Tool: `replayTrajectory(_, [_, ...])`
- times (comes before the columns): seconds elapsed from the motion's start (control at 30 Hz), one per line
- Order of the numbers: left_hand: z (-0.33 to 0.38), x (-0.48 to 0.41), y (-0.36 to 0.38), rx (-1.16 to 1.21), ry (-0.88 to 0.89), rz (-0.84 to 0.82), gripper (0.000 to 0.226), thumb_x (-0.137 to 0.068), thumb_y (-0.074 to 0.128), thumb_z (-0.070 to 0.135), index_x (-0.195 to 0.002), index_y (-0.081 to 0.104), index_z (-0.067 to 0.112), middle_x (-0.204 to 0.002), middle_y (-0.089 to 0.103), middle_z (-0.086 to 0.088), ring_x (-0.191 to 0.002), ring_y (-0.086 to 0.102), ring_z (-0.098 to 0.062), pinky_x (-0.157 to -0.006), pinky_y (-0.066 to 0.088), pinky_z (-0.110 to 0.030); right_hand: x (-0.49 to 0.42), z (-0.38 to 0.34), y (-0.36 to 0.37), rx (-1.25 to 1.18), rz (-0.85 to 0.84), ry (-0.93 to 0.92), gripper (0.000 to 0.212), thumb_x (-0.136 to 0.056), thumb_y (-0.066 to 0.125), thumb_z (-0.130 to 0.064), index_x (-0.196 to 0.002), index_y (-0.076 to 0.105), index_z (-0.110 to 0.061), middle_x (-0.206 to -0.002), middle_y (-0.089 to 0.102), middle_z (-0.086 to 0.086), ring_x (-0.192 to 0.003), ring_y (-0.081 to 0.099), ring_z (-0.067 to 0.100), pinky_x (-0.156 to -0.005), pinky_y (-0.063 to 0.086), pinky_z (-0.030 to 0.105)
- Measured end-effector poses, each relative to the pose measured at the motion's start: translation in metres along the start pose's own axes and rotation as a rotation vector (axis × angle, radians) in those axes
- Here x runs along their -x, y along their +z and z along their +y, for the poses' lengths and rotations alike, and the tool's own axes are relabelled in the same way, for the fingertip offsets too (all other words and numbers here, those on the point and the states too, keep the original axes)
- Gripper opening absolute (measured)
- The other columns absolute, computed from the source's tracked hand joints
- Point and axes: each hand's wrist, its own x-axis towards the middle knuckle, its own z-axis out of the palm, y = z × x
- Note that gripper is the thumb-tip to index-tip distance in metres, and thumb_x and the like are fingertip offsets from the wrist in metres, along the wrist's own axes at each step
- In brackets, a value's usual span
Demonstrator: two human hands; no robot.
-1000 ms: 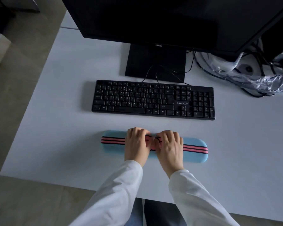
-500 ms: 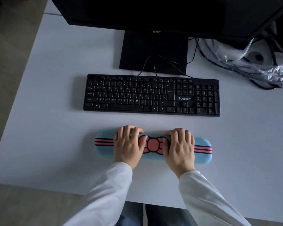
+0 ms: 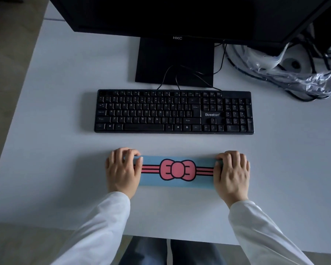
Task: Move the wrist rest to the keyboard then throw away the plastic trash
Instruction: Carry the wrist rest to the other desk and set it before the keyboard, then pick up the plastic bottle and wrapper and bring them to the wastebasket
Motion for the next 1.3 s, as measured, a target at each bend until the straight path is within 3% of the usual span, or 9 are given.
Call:
replayTrajectory(0.1, [-0.014,-0.001,-0.001,0.051,-0.051,-0.004,0.014,-0.085,0.042,0.028,-0.085,0.054,0.02,-0.093,0.064,-0.012,-0.088,0.039,-0.021,-0.077,0.029,-0.033,0.0,0.02,-0.003,-0.033,0.03,0.097,0.019,-0.08,0.041,-0.015,-0.083,0.058,-0.009,-0.087,0.058,0.016,-0.081,0.037,0.026,-0.07,0.029,0.035])
replayTrajectory(0.27, [-0.023,-0.004,-0.008,0.142,-0.177,-0.017,0.036,-0.086,0.034,0.028,-0.087,0.064,0.007,-0.094,0.063,-0.02,-0.091,0.042,-0.029,-0.083,0.03,-0.034,0.0,0.04,-0.01,-0.017,0.016,0.182,0.025,-0.083,0.037,-0.017,-0.082,0.06,-0.006,-0.083,0.058,0.018,-0.081,0.041,0.03,-0.069,0.029,0.036])
replayTrajectory(0.37, [-0.021,-0.005,-0.02,0.213,-0.333,-0.023,0.028,-0.086,0.046,0.024,-0.088,0.064,0.002,-0.095,0.062,-0.025,-0.096,0.048,-0.039,-0.087,0.033,-0.04,-0.003,0.042,-0.018,-0.025,-0.002,0.245,0.028,-0.082,0.038,-0.019,-0.077,0.06,-0.002,-0.08,0.059,0.022,-0.077,0.052,0.04,-0.071,0.029,0.035])
replayTrajectory(0.47, [-0.022,0.001,-0.032,0.275,-0.468,-0.013,0.017,-0.085,0.056,0.015,-0.09,0.064,0.0,-0.1,0.061,-0.027,-0.101,0.048,-0.042,-0.091,0.033,-0.041,0.002,0.036,-0.028,-0.155,-0.022,0.443,0.032,-0.089,0.042,-0.023,-0.087,0.062,0.001,-0.092,0.062,0.024,-0.092,0.054,0.042,-0.081,0.03,0.033])
replayTrajectory(0.57, [-0.021,0.009,-0.043,0.331,-0.485,0.01,0.017,-0.085,0.056,0.013,-0.092,0.063,0.0,-0.1,0.062,-0.028,-0.1,0.05,-0.042,-0.089,0.034,-0.041,0.014,0.026,-0.04,-0.326,-0.014,0.634,0.028,-0.092,0.046,-0.022,-0.095,0.061,0.0,-0.102,0.06,0.022,-0.103,0.051,0.036,-0.083,0.032,0.031])
replayTrajectory(0.83, [0.004,0.037,-0.068,0.58,-0.513,-0.069,0.021,-0.089,0.049,0.018,-0.1,0.059,0.003,-0.11,0.063,-0.025,-0.102,0.058,-0.039,-0.087,0.041,-0.042,0.07,-0.002,-0.088,-0.514,0.123,0.749,0.02,-0.092,0.045,-0.018,-0.089,0.062,-0.01,-0.096,0.066,0.013,-0.09,0.056,0.025,-0.066,0.027,0.019])
replayTrajectory(1.0, [0.048,0.057,-0.072,0.673,-0.474,-0.205,0.027,-0.091,0.048,0.023,-0.1,0.057,-0.001,-0.112,0.064,-0.026,-0.103,0.058,-0.04,-0.088,0.041,-0.042,0.102,0.001,-0.115,-0.648,0.164,0.857,0.015,-0.092,0.045,-0.021,-0.087,0.059,-0.019,-0.092,0.066,0.005,-0.093,0.061,0.024,-0.079,0.041,0.03])
replayTrajectory(1.13, [0.091,0.079,-0.064,0.755,-0.39,-0.313,0.018,-0.09,0.048,0.024,-0.089,0.053,0.007,-0.104,0.066,-0.021,-0.097,0.06,-0.037,-0.084,0.04,-0.039,0.128,0.023,-0.131,-0.726,0.211,0.951,0.018,-0.091,0.047,-0.022,-0.078,0.059,-0.027,-0.084,0.066,-0.002,-0.092,0.062,0.022,-0.084,0.047,0.037])
replayTrajectory(1.3, [0.165,0.114,-0.054,0.816,-0.312,-0.426,0.015,-0.092,0.046,0.02,-0.091,0.052,0.006,-0.092,0.062,-0.012,-0.085,0.058,-0.03,-0.083,0.041,-0.037,0.171,0.077,-0.165,-0.825,0.272,0.994,0.014,-0.09,0.051,-0.021,-0.081,0.062,-0.022,-0.083,0.065,-0.006,-0.082,0.058,0.014,-0.064,0.04,0.006])
